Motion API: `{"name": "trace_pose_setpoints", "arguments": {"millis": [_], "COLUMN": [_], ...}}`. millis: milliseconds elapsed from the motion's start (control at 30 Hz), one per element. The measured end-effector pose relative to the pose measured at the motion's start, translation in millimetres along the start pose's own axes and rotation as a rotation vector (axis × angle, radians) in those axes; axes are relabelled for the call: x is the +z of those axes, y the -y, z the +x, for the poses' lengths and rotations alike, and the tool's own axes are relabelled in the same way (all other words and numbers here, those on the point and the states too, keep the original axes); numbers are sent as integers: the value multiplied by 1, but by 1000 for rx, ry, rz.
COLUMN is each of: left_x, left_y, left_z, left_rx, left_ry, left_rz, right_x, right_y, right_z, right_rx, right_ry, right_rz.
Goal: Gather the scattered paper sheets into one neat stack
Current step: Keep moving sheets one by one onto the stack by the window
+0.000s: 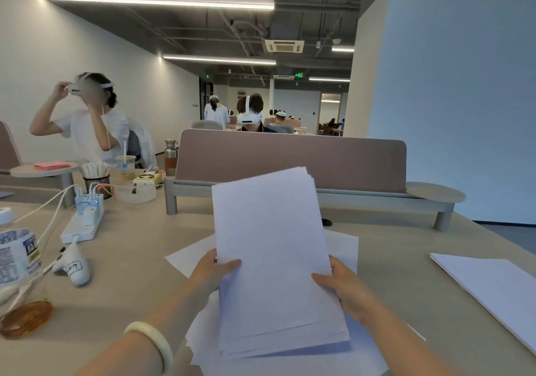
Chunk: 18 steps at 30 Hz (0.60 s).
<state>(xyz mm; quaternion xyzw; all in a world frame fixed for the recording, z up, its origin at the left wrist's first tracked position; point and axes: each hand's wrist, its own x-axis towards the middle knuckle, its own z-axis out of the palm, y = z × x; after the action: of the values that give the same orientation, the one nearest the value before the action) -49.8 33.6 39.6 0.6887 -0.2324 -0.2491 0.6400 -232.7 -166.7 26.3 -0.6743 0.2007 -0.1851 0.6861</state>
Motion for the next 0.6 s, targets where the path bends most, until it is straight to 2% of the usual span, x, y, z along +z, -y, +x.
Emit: {"name": "trace_pose_setpoints", "arguments": {"millis": [167, 267, 367, 500, 600], "left_x": [9, 16, 18, 25, 36], "left_y": [-42, -54, -42, -20, -21], "left_z": [-3, -8, -11, -14, -15], "left_rx": [275, 381, 380, 289, 276], "left_ry": [-110, -123, -120, -105, -136], "left_rz": [16, 19, 6, -30, 9], "right_x": [3, 3, 5, 9, 16], "right_y": [32, 47, 43, 30, 29], "right_z": [2, 3, 1, 2, 3], "right_rx": [-116, -169, -195, -224, -217], "right_ry": [-80, -121, -174, -301, -360], "right_rz": [-137, -121, -92, -22, -55]}}
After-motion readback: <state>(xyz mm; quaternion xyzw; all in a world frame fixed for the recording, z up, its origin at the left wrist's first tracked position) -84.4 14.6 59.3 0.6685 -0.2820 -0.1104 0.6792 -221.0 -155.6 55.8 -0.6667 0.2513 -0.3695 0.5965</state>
